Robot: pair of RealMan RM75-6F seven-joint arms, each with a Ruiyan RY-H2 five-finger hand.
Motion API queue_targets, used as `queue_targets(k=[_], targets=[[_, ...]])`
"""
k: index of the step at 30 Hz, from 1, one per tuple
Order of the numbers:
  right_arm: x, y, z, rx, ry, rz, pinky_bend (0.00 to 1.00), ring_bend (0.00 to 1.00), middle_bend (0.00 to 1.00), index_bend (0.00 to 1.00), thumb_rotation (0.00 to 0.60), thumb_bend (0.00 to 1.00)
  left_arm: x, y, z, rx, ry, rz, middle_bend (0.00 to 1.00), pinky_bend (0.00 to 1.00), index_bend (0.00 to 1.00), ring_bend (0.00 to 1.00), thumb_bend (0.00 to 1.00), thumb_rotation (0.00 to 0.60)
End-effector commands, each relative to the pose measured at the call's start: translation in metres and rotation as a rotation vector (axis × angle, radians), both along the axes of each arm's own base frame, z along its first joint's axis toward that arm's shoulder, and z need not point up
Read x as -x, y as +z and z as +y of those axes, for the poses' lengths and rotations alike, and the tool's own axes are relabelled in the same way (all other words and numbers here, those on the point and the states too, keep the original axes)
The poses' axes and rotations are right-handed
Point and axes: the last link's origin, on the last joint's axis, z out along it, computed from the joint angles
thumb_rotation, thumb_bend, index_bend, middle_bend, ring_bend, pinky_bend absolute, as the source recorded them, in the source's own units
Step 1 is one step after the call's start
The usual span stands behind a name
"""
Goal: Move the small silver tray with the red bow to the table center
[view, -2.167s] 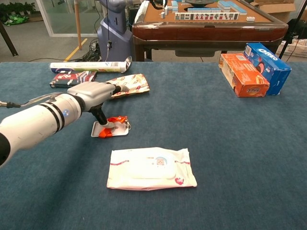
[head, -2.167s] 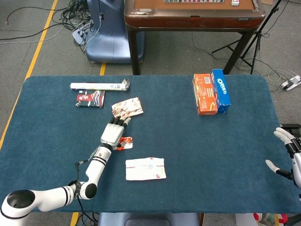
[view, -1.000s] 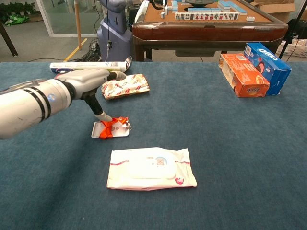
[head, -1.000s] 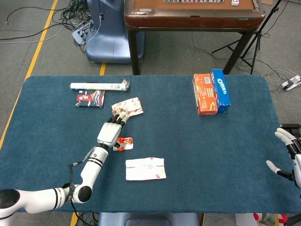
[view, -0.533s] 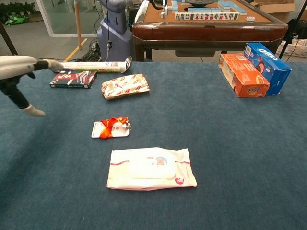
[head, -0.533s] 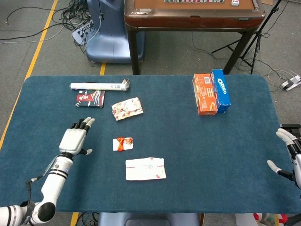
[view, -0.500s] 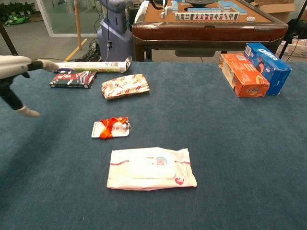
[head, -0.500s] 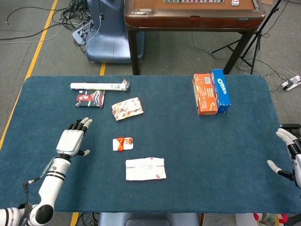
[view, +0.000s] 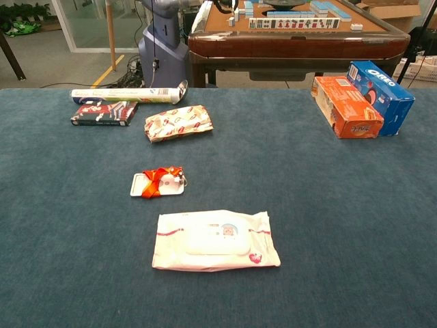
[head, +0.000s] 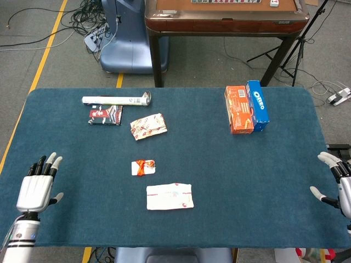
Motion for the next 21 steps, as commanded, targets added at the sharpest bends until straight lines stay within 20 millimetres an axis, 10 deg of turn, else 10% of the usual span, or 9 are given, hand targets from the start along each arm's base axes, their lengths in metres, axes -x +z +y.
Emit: queue_targets(k=[1, 21], targets=[[0.001, 0.0, -0.001, -0.002, -0.013, 0.006, 0.51, 0.2, 0.24, 0.24, 0.6, 0.09, 0.016, 0.012, -0.022, -0.027, 0.02, -0.02, 0.0, 0.14, 0.11, 0.0, 0.0, 0.6], [0.005, -0.006, -0.009, -0.043, -0.06, 0.037, 0.51, 0.2, 0.24, 0.24, 0.6, 0.08, 0.039, 0.01, -0.028, 0.014, 0.074, -0.044, 0.02, 0.16, 0.14, 0.0, 0.0, 0.6]])
